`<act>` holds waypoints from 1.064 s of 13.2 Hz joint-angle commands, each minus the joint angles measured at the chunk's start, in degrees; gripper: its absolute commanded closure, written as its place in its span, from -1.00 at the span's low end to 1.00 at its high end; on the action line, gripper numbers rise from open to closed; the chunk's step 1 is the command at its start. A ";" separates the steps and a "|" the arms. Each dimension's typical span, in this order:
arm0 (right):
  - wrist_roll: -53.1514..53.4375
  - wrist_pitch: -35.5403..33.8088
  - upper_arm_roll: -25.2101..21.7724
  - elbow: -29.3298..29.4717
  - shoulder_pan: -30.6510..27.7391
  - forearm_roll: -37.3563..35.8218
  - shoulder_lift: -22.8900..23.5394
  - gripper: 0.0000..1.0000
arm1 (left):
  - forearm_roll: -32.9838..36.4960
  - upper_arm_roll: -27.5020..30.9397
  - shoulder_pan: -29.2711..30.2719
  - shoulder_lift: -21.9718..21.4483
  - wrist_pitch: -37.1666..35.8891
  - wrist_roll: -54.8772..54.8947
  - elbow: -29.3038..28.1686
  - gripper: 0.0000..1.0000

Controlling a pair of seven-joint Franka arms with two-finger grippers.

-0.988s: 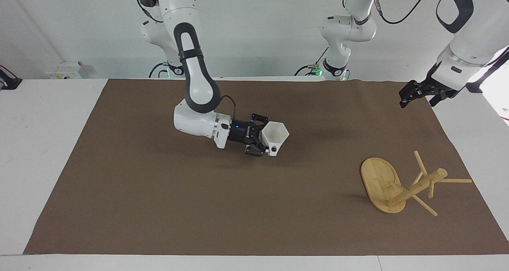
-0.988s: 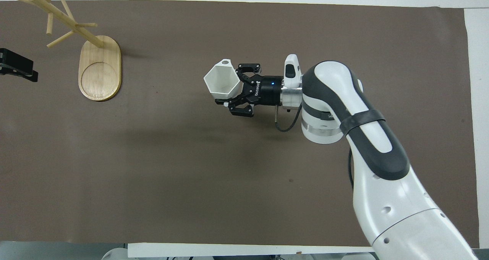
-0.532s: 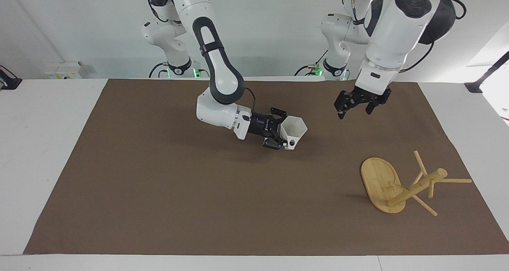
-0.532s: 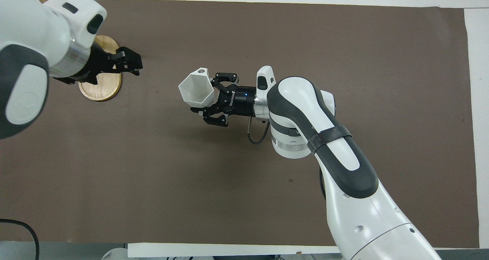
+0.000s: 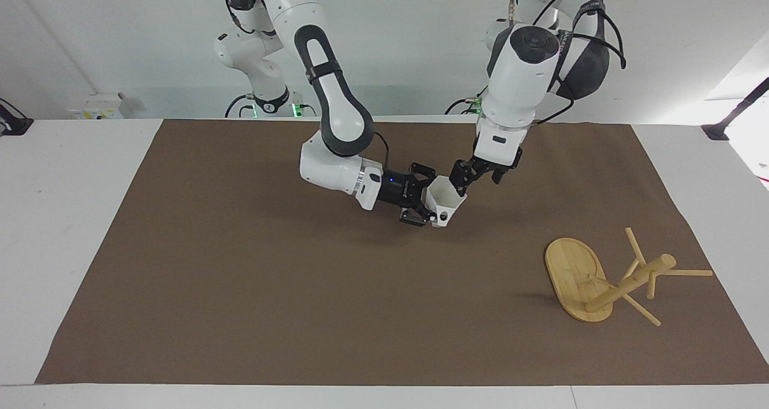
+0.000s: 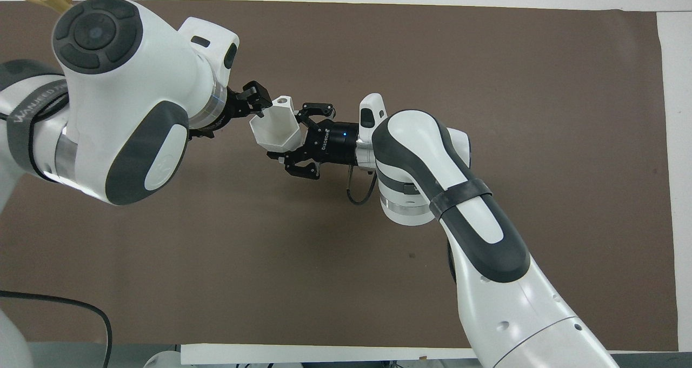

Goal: Hang cup on rack
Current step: 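Grasp the cup with the left gripper while the right gripper releases it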

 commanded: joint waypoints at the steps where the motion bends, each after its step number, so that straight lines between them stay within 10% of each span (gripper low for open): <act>1: 1.25 0.53 -0.12 1.12 0.27 1.07 0.66 0.58 | -0.68 0.89 -2.62 -1.32 4.03 -1.63 -5.44 -0.76; 3: 1.34 0.62 -0.12 1.12 0.27 1.07 0.75 0.58 | -1.56 0.89 -4.12 -1.32 5.17 -4.18 -6.94 -0.56; 5: 1.34 0.97 -0.12 1.12 0.27 1.07 0.75 0.58 | -3.57 0.98 -4.48 -1.32 4.91 -4.63 -7.04 0.88; 11: 1.34 0.97 -0.12 1.21 0.18 1.07 0.75 0.55 | -3.76 1.15 -3.43 -0.79 5.53 -4.02 -5.72 1.00; 12: 1.16 0.89 -0.12 1.21 0.18 1.07 0.75 0.22 | -3.59 1.16 -3.25 -0.27 6.14 -4.01 -5.54 1.00; 13: 1.34 0.97 -0.12 1.21 -0.25 1.42 0.75 -0.71 | -3.50 1.24 -3.25 -0.26 5.97 -4.01 -5.54 1.00; 14: 1.69 0.54 -0.12 1.21 -0.87 1.34 0.75 -1.00 | -3.50 1.24 -3.25 -0.26 5.97 -4.10 -5.54 1.00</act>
